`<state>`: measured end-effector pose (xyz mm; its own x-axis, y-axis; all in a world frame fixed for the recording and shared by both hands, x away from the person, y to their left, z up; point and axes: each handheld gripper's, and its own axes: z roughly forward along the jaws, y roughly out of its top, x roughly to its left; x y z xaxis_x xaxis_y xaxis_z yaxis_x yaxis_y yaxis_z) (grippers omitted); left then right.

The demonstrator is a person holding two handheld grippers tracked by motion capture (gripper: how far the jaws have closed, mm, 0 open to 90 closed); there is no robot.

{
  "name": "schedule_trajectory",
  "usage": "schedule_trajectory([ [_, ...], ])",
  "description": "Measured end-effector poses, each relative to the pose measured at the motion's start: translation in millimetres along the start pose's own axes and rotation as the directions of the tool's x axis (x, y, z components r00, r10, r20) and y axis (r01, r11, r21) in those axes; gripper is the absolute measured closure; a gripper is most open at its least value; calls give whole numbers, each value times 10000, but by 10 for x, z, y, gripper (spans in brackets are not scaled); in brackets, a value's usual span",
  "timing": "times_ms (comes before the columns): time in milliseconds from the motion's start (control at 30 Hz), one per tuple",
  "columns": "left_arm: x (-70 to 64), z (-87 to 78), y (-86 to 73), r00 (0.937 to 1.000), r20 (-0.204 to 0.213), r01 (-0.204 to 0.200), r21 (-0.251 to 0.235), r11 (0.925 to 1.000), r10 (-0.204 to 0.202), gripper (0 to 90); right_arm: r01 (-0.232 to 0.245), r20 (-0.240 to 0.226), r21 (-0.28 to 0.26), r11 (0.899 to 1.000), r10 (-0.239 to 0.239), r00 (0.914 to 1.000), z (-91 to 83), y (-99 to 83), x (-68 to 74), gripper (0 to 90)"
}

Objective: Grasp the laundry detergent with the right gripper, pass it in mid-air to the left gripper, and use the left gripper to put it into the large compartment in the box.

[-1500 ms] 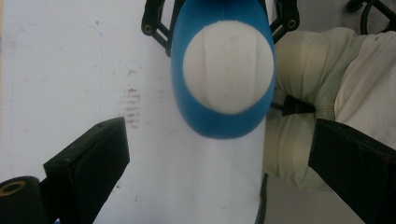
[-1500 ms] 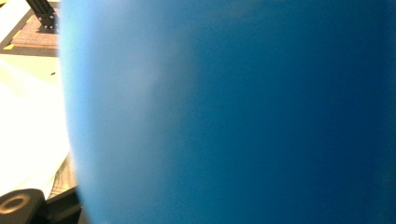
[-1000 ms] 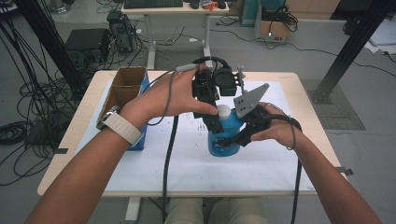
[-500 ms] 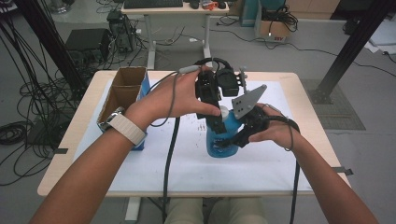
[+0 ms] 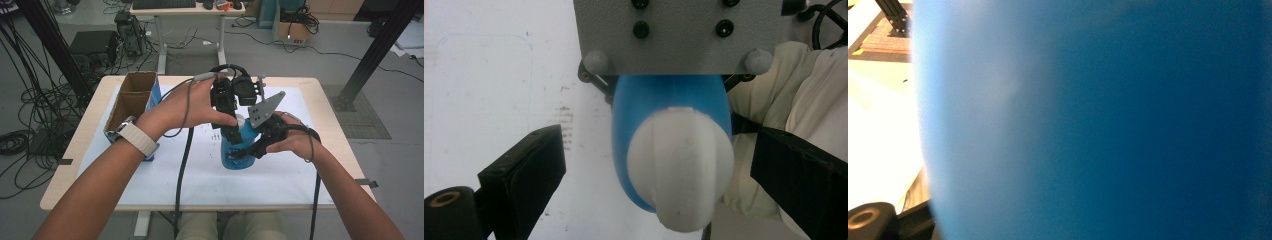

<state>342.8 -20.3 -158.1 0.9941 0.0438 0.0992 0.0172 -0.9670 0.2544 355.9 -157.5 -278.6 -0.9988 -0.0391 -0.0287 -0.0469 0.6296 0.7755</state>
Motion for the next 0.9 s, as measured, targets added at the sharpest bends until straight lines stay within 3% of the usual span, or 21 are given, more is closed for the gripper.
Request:
schedule_trajectory([
  [533,5,20,12,9999,39,-135,172,9998,135,80,-30,73,53,10000,29,10000,-19,-28,6,433],
  [867,-3,20,17,9999,31,-100,197,9998,99,80,-57,79,64,10000,57,10000,-27,-27,9,433],
  [900,-13,26,16,10000,39,42,135,9999,-43,80,-47,76,60,10000,46,10000,-28,-27,11,433],
])
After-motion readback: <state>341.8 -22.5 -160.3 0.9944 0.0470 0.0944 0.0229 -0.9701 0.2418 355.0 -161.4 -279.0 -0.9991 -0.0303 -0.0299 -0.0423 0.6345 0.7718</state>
